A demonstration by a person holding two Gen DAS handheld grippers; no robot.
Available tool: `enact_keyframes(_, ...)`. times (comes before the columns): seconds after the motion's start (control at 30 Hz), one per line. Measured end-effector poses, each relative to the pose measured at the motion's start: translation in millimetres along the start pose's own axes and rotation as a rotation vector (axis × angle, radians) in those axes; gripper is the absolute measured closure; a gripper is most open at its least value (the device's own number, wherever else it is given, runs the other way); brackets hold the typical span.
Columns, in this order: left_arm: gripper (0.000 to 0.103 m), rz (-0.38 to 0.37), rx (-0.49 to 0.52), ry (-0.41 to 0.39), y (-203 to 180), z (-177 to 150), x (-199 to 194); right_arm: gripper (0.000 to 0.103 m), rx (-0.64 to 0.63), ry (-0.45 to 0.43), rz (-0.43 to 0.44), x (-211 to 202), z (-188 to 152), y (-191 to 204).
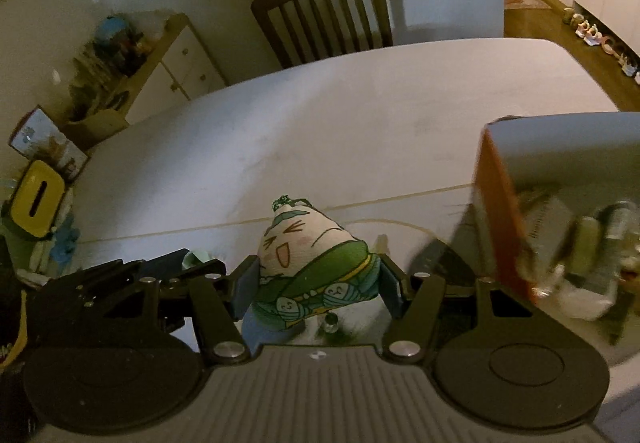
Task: Organize objects
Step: 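Carry the plush dumpling and teal pedometer with both grippers into the box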
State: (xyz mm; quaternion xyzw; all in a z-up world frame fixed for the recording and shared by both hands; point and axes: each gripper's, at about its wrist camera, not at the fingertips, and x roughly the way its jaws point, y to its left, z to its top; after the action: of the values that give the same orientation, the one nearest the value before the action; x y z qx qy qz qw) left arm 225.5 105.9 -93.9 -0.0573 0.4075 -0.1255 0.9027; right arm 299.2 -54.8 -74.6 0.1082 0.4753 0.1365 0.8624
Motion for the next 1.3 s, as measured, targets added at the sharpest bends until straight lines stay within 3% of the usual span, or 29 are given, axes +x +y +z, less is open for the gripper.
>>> enact_keyframes(0.23, 0.065, -0.02, 0.023, -0.035, -35.9, 11.0, -28.2, 0.042, 0.01, -0.058, 0.048, -67.1, 1.8, -30.1)
enact_keyframes(0.6, 0.065, -0.07, 0.117, -0.092, -134.3, 33.5, -38.1, 0.042, 0.002, -0.145, -0.008, -138.4, 14.8, -106.2)
enact_keyframes(0.97, 0.065, -0.112, 0.207, -0.062, -232.2, 41.9, -4.6, 0.042, 0.043, -0.155, -0.093, -155.3, 19.2, -195.4)
enact_keyframes(1.3, 0.065, -0.102, 0.267, 0.01, -281.7, 33.6, 45.2, 0.042, 0.086, -0.117, -0.161, -138.8, 16.2, -265.7)
